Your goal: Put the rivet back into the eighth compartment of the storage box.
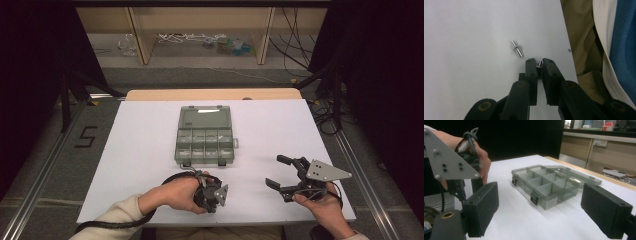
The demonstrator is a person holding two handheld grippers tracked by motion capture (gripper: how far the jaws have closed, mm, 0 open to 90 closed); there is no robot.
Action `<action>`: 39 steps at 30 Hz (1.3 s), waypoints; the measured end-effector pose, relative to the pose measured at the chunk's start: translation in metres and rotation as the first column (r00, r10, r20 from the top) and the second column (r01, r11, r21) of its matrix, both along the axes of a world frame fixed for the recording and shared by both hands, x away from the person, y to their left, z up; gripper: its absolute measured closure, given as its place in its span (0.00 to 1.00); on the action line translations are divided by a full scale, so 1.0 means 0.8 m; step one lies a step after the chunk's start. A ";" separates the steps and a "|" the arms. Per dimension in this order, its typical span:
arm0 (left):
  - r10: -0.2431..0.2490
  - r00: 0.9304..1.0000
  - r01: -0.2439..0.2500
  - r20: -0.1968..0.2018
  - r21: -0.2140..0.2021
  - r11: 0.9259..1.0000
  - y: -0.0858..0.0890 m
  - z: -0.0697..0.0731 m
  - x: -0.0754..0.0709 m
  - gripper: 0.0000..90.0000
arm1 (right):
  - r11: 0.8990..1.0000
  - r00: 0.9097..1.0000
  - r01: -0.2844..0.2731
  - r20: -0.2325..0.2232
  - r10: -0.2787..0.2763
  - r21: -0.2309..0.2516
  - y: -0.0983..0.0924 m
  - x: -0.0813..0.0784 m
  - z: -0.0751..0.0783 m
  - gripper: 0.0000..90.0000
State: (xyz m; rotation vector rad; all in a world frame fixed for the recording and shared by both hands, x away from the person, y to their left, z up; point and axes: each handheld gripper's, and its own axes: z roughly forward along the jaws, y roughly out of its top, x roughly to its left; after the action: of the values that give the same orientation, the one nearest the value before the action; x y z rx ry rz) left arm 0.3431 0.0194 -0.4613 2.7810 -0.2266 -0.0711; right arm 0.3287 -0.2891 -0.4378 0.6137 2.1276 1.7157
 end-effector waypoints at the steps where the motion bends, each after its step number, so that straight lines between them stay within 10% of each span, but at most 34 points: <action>1: 0.003 1.000 -0.003 0.002 -0.005 1.000 0.000 0.001 0.001 0.91 | 1.000 1.000 0.000 0.000 0.000 0.000 0.000 0.000 0.000 0.18; 39: 0.099 0.992 -0.084 0.082 -0.168 0.982 0.019 0.032 0.025 0.91 | 1.000 0.999 -0.009 0.036 0.008 0.018 0.000 0.004 -0.001 0.18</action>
State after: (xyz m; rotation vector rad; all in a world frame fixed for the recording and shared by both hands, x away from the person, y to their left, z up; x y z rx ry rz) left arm 0.3628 0.0343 -0.4358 2.6281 -0.1208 0.0917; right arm 0.3316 -0.2889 -0.4389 0.5760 2.0955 1.7391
